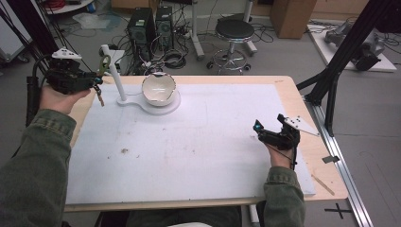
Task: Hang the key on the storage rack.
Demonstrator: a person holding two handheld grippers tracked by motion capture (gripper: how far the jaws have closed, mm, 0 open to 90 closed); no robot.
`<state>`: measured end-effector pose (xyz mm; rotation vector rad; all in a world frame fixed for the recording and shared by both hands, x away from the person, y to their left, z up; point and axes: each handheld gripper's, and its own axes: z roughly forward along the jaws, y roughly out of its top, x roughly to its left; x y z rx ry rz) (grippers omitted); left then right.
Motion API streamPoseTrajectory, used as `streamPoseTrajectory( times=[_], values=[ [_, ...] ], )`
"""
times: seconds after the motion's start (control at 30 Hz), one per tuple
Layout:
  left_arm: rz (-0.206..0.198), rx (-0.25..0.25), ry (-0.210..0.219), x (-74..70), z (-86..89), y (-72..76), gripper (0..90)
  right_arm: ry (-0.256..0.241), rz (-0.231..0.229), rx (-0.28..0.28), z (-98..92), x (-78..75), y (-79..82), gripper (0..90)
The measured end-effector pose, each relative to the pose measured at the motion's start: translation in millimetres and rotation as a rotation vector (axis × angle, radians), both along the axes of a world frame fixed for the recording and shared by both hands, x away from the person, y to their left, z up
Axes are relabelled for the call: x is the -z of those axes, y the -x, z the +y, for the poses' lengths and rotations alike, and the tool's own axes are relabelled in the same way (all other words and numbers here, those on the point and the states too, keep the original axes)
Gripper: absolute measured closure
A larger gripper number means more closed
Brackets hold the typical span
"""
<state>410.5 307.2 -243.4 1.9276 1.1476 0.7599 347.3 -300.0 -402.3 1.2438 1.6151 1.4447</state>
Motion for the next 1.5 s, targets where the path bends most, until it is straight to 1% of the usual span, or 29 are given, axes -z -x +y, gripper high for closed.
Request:
streamPoseTrajectory(
  times=[0.13,0.17,0.3,0.37,0.5,0.53,0.6,0.73,0.8,0.97,1.03,1.13,1.23,1.33,1.43,1.5],
  values=[
    [0.010,-0.014,0.002,2.2,2.9,-4.4,70.9,0.000,0.000,-0.001,-0.1,0.1,-0.1,0.6],
    [0.015,-0.021,0.008,3.3,3.4,-5.7,71.0,0.002,0.000,-0.001,-0.2,0.1,-0.2,0.6],
    [0.026,-0.030,0.002,7.9,4.7,-10.8,70.9,0.001,-0.001,0.001,0.1,0.0,0.0,0.6],
    [0.036,-0.036,-0.003,10.6,5.1,-13.0,70.9,-0.001,0.003,-0.002,0.3,0.0,0.3,0.6],
    [0.054,-0.046,-0.004,17.1,6.2,-17.3,70.9,0.002,-0.002,-0.002,-0.7,0.4,0.1,0.6],
    [0.057,-0.048,-0.012,18.3,6.2,-18.4,70.9,-0.001,0.001,-0.001,-1.0,0.7,0.2,0.6],
    [0.062,-0.051,-0.004,21.0,6.1,-20.8,70.9,-0.001,0.002,0.001,-1.2,0.8,0.1,0.6],
    [0.074,-0.063,-0.003,26.8,6.9,-25.0,70.8,0.002,0.002,-0.004,-1.0,0.9,0.0,0.6],
    [0.080,-0.070,-0.009,29.0,7.3,-26.1,70.8,0.003,0.000,-0.002,-0.9,1.0,-0.2,0.6],
    [0.088,-0.075,-0.012,34.9,6.7,-29.9,70.8,0.006,0.007,-0.003,-0.8,1.7,-1.2,0.6],
    [0.091,-0.079,-0.007,37.2,6.7,-31.7,70.7,0.009,0.005,-0.005,-0.7,1.7,-1.4,0.6],
    [0.090,-0.083,0.002,41.0,6.5,-34.4,70.7,0.005,0.013,-0.003,0.4,1.6,-0.7,0.6],
    [0.088,-0.088,0.002,45.7,5.9,-36.8,70.6,0.005,0.010,-0.004,0.3,1.6,-0.8,0.6],
    [0.088,-0.096,0.005,48.9,5.7,-39.8,70.5,0.010,0.008,-0.007,0.3,1.8,-1.1,0.6],
    [0.085,-0.121,-0.008,52.1,3.3,-43.2,69.9,0.011,0.009,-0.007,0.1,2.0,-1.4,0.6],
    [0.094,-0.126,0.002,53.9,2.3,-45.3,69.1,0.008,0.012,-0.006,0.0,2.4,-2.0,0.6]
  ],
)
